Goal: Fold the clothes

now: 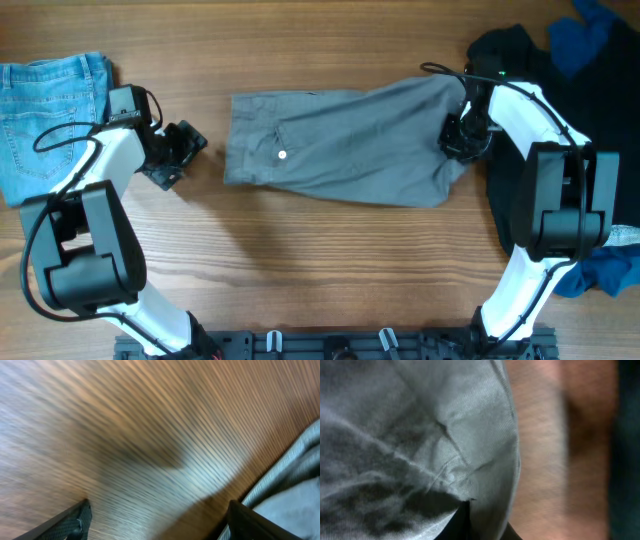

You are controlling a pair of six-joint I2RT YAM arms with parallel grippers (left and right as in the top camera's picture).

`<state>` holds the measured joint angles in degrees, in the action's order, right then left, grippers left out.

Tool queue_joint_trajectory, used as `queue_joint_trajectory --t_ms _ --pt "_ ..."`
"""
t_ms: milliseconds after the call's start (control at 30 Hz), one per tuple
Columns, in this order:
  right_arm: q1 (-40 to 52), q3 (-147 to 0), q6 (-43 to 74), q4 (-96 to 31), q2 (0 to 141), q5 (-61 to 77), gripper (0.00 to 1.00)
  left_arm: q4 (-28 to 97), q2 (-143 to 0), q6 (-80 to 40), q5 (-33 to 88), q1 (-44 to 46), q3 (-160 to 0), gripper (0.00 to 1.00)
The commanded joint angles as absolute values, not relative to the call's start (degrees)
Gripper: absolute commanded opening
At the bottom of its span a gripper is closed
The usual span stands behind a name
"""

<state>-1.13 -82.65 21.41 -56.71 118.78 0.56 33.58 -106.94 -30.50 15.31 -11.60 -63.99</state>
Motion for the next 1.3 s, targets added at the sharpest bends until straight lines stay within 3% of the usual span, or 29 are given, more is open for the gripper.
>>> queue_joint_trajectory --t_ms 0,67,100,267,333,467,567,667,700,800,867,900,967,1267 --pt "-2.35 -85.01 22.85 -59.55 117.14 -5.82 0.24 33.65 -108.99 -24.58 23.86 -11.35 -62.61 0.92" --pt "-2.72 -85.93 22.41 -60.31 115.13 -5.89 0.41 33.21 -109.01 -23.53 25.65 -11.09 -62.61 0.93" --pt "-2.76 -86.00 21.82 -60.34 113.58 -6.07 0.44 32.93 -109.01 -22.48 27.55 -10.63 -62.61 0.94" --pt "-2.76 -86.00 20.97 -60.47 107.74 -5.80 0.49 31.03 -110.48 -21.39 28.51 -5.65 -62.61 0.97" --pt "-2.76 -86.00 19.75 -60.07 105.23 -4.64 0.56 29.54 -112.09 -21.41 28.51 -3.31 -62.61 0.97" --pt "-2.74 -86.00 16.51 -58.63 102.13 2.26 0.57 26.96 -115.00 -21.43 29.41 0.43 -62.61 0.91" --pt "-2.72 -85.91 16.47 -58.06 102.15 6.33 0.57 26.74 -115.13 -21.41 29.58 2.37 -62.61 0.74" --pt "-2.04 -85.78 16.25 -56.49 102.15 12.43 0.57 26.79 -115.13 -21.39 29.56 3.16 -62.61 0.09" --pt "-1.67 -85.78 15.27 -56.12 102.15 14.00 0.56 26.81 -115.09 -21.39 29.54 3.11 -62.61 0.04" --pt "0.58 -85.76 13.13 -55.59 102.19 17.02 0.49 27.24 -114.54 -21.39 29.47 1.96 -62.63 0.04" --pt "3.29 -85.67 11.88 -55.44 102.43 16.99 0.33 28.62 -112.36 -21.41 27.79 0.16 -62.65 0.04" --pt "4.73 -85.27 11.88 -55.02 102.67 17.06 0.18 29.52 -110.67 -21.41 26.26 -0.89 -62.70 0.04" --pt "7.44 -83.83 11.97 -53.54 103.04 17.91 0.06 31.59 -107.15 -21.41 23.79 -2.85 -63.20 0.04" --pt "21.43 -78.35 12.01 -39.55 113.01 35.59 0.05 40.42 -88.14 -23.18 23.35 -6.61 -66.02 0.04"
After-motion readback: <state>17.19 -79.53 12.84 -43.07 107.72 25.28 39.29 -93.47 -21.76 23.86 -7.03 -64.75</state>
